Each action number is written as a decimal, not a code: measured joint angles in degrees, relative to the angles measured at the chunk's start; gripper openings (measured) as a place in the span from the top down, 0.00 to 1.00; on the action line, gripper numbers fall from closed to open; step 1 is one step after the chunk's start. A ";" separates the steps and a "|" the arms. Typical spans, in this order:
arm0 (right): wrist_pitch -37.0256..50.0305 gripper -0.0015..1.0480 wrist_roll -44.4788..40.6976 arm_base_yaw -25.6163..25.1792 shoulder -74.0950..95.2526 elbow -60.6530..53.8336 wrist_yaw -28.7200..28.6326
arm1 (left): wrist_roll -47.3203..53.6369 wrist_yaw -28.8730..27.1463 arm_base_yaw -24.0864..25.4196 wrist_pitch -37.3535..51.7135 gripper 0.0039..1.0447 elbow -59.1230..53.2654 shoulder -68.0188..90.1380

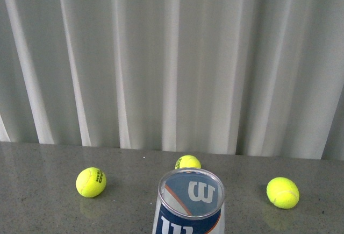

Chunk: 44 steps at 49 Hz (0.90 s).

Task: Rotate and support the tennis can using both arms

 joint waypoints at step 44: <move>0.00 0.07 0.00 0.00 0.00 0.00 0.00 | -0.02 0.00 0.00 -22.03 0.88 0.00 -21.66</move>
